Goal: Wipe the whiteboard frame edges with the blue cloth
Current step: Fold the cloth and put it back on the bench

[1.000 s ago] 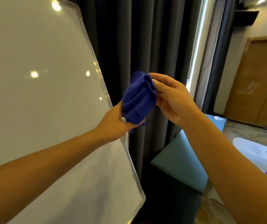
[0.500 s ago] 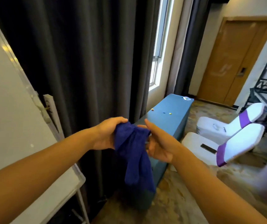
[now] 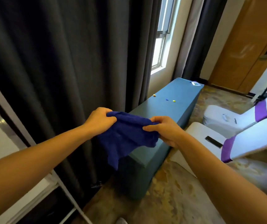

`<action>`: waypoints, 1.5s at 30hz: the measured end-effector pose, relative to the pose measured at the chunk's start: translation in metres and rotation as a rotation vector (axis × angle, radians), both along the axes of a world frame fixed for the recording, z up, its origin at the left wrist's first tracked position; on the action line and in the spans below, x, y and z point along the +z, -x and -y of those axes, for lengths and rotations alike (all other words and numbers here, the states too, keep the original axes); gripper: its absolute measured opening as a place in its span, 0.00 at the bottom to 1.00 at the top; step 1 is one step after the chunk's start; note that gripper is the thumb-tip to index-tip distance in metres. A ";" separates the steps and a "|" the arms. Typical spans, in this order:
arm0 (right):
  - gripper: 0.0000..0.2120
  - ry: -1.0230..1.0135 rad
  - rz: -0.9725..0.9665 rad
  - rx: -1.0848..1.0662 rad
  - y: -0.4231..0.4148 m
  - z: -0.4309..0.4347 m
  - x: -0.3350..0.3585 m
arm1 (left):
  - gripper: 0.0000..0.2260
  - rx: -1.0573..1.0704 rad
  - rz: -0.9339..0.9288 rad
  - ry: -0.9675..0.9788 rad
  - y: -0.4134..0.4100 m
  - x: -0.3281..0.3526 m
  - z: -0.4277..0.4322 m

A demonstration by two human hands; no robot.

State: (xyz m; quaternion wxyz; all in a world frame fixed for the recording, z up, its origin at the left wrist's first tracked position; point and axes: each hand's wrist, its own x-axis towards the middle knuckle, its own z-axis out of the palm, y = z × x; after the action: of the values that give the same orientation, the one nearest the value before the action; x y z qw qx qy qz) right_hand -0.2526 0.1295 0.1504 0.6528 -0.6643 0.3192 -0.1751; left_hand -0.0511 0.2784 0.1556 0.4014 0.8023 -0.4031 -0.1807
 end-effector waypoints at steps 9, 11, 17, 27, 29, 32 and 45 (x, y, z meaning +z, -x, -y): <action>0.16 0.365 -0.277 0.127 -0.106 0.149 -0.017 | 0.07 0.000 0.226 -0.304 -0.104 -0.026 0.123; 0.14 0.476 -0.244 0.152 -0.130 0.174 -0.012 | 0.07 0.050 0.206 -0.289 -0.126 -0.025 0.146; 0.09 0.703 0.063 0.154 -0.167 0.235 0.014 | 0.06 0.195 0.037 -0.123 -0.167 -0.005 0.179; 0.07 0.803 -0.547 0.849 -0.109 0.304 -0.191 | 0.15 0.009 0.194 -0.855 -0.021 -0.236 0.180; 0.07 0.736 -0.630 1.041 -0.098 0.321 -0.223 | 0.13 0.058 0.001 -0.881 0.019 -0.272 0.186; 0.07 0.720 -0.628 1.292 -0.111 0.350 -0.238 | 0.12 0.166 -0.305 -0.784 0.051 -0.289 0.188; 0.30 0.308 -1.041 0.679 -0.203 0.354 -0.300 | 0.17 1.376 -1.465 -0.048 -0.002 -0.298 0.237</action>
State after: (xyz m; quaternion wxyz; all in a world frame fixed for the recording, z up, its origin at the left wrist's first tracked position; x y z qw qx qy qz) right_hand -0.0493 -0.2248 -0.1501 0.3283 -0.8129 0.3373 0.3431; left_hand -0.0493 0.0410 -0.1423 0.5512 0.5599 0.4983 -0.3666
